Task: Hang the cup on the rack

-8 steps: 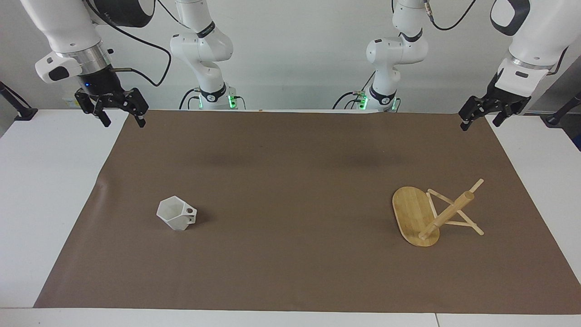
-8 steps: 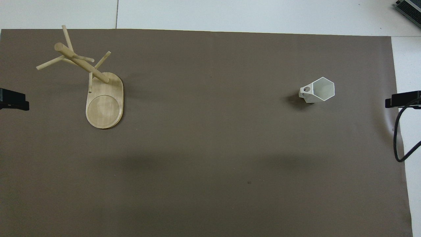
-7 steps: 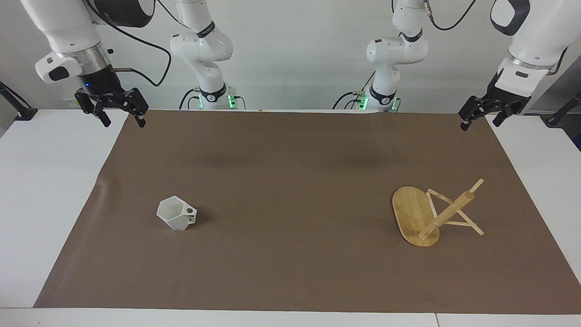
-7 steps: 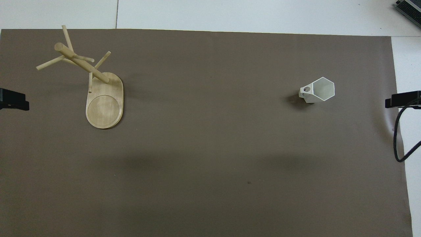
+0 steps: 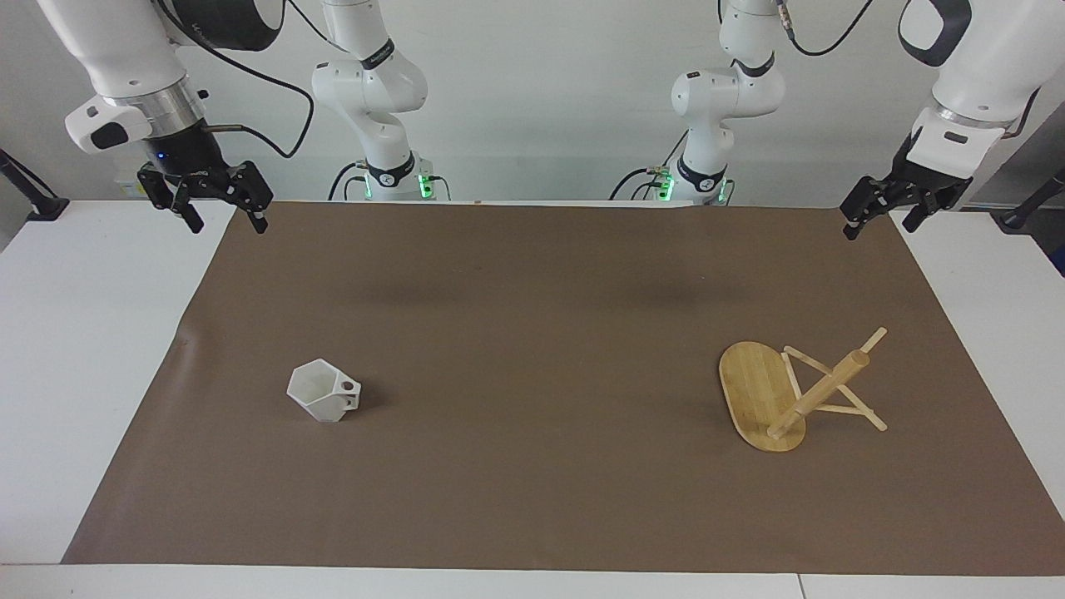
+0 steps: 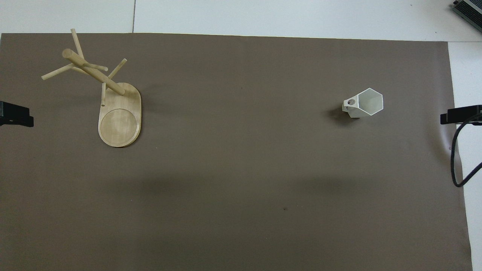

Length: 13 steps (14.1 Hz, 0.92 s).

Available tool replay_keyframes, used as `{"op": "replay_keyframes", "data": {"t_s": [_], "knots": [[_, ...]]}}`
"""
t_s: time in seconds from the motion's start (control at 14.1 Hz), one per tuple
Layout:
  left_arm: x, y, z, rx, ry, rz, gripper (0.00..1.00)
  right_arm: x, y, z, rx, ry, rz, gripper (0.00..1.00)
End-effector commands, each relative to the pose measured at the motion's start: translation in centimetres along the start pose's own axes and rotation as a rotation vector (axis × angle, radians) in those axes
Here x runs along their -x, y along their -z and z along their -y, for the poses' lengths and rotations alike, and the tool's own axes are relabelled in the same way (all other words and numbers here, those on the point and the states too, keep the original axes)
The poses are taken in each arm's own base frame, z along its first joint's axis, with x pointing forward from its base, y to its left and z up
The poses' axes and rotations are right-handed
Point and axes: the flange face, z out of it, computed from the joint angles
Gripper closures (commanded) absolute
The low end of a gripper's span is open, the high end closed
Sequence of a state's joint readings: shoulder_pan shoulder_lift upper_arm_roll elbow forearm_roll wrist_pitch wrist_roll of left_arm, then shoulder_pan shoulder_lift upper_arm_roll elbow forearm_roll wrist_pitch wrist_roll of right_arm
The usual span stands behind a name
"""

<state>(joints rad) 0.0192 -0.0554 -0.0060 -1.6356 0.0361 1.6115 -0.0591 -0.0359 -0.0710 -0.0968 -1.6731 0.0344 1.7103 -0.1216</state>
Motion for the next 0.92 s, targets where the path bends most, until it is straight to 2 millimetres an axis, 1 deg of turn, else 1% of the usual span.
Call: {"op": "replay_keyframes", "data": {"t_s": [0.0, 0.14, 0.35, 0.43, 0.64, 0.71, 0.85], "knots": [[0.5, 0.0, 0.7, 0.007, 0.009, 0.009, 0.0, 0.5, -0.6, 0.2, -0.005, 0.073, 0.006, 0.0], [0.5, 0.0, 0.9, 0.007, 0.014, 0.008, 0.0, 0.7, -1.6, 0.3, -0.007, 0.078, 0.018, 0.0], [0.5, 0.0, 0.9, 0.007, 0.014, 0.009, 0.0, 0.0, -3.2, 0.1, -0.004, 0.073, -0.009, 0.0], [0.5, 0.0, 0.9, 0.007, 0.014, 0.009, 0.0, -0.5, -4.0, 0.0, -0.001, 0.074, -0.016, 0.0], [0.5, -0.1, 0.8, 0.007, 0.009, 0.011, 0.0, -2.6, -7.5, -0.1, 0.009, 0.074, -0.037, 0.0], [0.6, 0.0, 0.6, 0.007, 0.005, 0.01, 0.0, -3.4, -9.2, -0.3, 0.012, 0.078, -0.035, 0.0], [0.6, -0.1, 0.5, 0.008, -0.002, 0.01, 0.0, -5.2, -13.3, -0.6, 0.013, 0.074, -0.042, 0.0]]}}
